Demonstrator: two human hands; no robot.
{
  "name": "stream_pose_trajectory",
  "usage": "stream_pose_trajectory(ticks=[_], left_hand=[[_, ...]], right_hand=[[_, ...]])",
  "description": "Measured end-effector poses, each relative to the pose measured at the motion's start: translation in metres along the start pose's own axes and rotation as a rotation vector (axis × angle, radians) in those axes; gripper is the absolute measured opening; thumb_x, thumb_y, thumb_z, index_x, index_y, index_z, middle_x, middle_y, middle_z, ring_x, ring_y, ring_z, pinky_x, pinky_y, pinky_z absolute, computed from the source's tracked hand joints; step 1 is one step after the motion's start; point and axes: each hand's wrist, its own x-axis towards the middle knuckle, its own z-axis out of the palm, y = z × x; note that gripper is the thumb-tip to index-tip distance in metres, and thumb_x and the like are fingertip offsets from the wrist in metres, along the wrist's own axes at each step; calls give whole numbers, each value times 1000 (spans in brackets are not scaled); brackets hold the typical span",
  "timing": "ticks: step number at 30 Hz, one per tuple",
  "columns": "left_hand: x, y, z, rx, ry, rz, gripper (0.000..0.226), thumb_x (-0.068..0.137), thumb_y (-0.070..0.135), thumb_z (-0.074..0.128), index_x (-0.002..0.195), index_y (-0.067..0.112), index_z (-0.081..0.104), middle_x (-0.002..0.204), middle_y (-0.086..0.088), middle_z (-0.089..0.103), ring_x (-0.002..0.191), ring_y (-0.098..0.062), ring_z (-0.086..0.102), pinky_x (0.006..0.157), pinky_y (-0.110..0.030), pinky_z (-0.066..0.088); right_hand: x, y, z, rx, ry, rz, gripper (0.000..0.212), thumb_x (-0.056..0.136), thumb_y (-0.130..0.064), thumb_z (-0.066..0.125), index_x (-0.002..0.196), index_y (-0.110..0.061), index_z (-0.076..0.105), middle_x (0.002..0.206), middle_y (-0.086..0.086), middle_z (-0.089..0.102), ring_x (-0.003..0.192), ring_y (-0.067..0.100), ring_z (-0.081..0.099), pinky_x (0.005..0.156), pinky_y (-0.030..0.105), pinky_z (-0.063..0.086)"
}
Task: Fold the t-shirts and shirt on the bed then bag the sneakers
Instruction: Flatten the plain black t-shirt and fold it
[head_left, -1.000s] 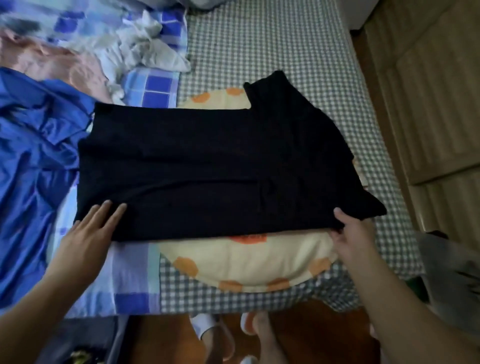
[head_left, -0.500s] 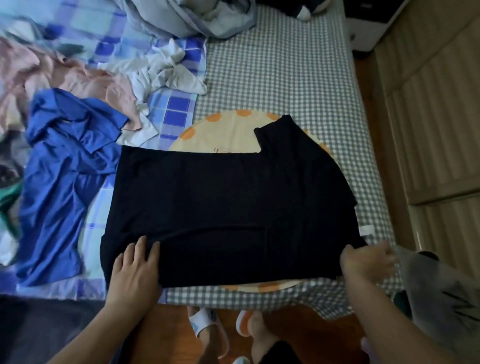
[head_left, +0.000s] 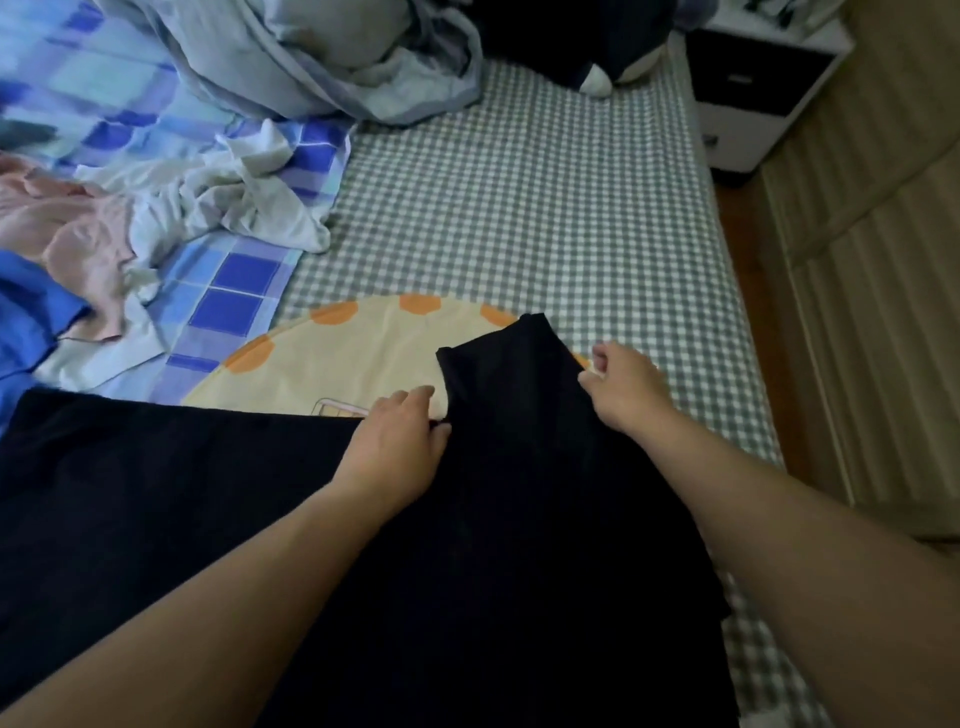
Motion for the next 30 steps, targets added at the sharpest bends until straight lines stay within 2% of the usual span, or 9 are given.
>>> stream_pose_trajectory(ticks=[5, 9, 11, 15, 17, 18, 22, 27, 30], left_hand=[[72, 31, 25, 21, 102, -258, 52, 97, 45, 62, 135, 14, 44, 130, -9, 50, 122, -31, 46, 99, -44, 41], [96, 21, 33, -140, 80, -411, 28, 94, 46, 66, 105, 21, 59, 118, -3, 58, 114, -28, 53, 100, -47, 46], [102, 13, 32, -330, 91, -455, 28, 93, 44, 68, 84, 20, 56, 96, -4, 65, 95, -28, 62, 90, -49, 53], [105, 11, 21, -516, 90, -490, 27, 100, 36, 58, 85, 14, 54, 74, -2, 63, 71, -23, 62, 61, -33, 47], [106, 11, 17, -410, 76, -421, 20, 101, 31, 55, 90, 15, 56, 76, 2, 60, 73, -17, 59, 59, -28, 39], [105, 10, 15, -367, 70, -372, 18, 102, 32, 54, 94, 17, 56, 80, 5, 60, 76, -14, 58, 61, -29, 40], [69, -31, -5, -134, 69, -108, 19, 103, 44, 46, 104, 27, 55, 94, 12, 59, 84, -10, 58, 70, -31, 45], [-8, -152, -71, 474, -72, 144, 33, 75, 43, 48, 104, 28, 57, 91, 8, 64, 88, -21, 66, 83, -39, 47], [-30, -207, -97, 682, -188, 74, 51, 52, 30, 74, 99, 27, 54, 86, 7, 64, 84, -23, 70, 83, -43, 50]], right_hand=[[57, -8, 28, -1, -24, -73, 60, 93, -41, 68, 145, -20, 49, 136, -1, 57, 128, 23, 52, 106, 41, 47], [75, -13, 39, 116, 26, -117, 18, 91, -31, 73, 108, -27, 66, 107, -11, 64, 102, 13, 62, 85, 30, 53], [77, -10, 31, 206, 118, -47, 8, 94, -26, 68, 89, -23, 63, 92, -9, 62, 86, 14, 63, 70, 27, 49], [76, 4, 17, 131, 207, 69, 15, 98, -21, 63, 85, -19, 55, 90, -3, 61, 76, 14, 58, 58, 26, 43], [74, 3, 15, 32, 159, 12, 6, 97, -19, 64, 101, -19, 59, 109, -2, 60, 92, 15, 58, 71, 26, 47], [73, -1, 15, -27, 154, -58, 21, 97, -18, 64, 117, -20, 58, 121, -2, 56, 109, 19, 55, 87, 29, 49], [70, -28, 18, -237, -15, -631, 56, 100, -25, 55, 153, -24, 37, 154, -7, 38, 143, 18, 28, 122, 38, 19], [75, -34, 26, -565, -199, -754, 73, 97, -60, 50, 158, -33, 19, 134, -5, 45, 126, 18, 42, 120, 40, 23], [71, -45, 18, -581, -291, -641, 62, 94, -63, 53, 143, -30, 37, 106, -14, 56, 98, 13, 57, 106, 38, 39]])
